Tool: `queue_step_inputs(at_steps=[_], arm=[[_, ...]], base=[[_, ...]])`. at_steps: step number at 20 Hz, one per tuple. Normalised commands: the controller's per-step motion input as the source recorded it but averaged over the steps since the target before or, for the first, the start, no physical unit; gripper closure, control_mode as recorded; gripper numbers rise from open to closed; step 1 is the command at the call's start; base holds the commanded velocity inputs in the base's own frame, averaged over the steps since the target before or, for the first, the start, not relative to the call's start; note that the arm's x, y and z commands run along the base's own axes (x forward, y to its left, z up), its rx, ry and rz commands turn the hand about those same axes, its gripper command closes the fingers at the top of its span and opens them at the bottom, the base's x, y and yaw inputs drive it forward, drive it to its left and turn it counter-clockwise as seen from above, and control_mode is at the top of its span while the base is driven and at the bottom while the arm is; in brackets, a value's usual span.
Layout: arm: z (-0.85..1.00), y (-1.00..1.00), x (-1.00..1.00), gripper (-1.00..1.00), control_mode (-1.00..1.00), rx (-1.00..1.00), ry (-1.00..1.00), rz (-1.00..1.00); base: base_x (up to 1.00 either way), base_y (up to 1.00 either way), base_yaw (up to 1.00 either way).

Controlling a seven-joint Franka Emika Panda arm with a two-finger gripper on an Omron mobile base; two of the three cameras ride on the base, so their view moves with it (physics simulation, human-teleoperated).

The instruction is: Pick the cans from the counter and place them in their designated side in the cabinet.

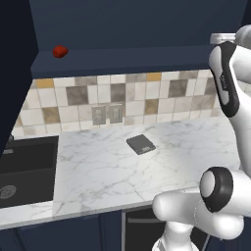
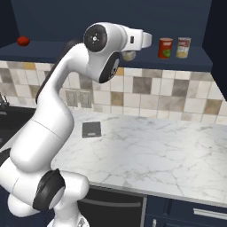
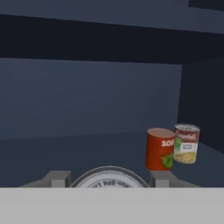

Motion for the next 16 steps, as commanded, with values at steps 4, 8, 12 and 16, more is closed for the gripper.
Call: queue_step_inputs(at_steps=[4, 8, 12, 16], arm=[[0.0, -0.02, 0.21, 1.0, -1.0, 0.0, 0.0, 0.0], [0.0, -0.08, 0.19, 1.0, -1.0, 0.0, 0.0, 0.0], [0.0, -0.11, 0.16, 1.0, -1.0, 0.0, 0.0, 0.0], [0.0, -0.1, 0.16, 1.0, -1.0, 0.0, 0.0, 0.0]], base=[[0.0, 0.0, 0.0], [0.0, 0.0, 0.0], [0.0, 0.0, 0.0], [0.0, 0.0, 0.0]])
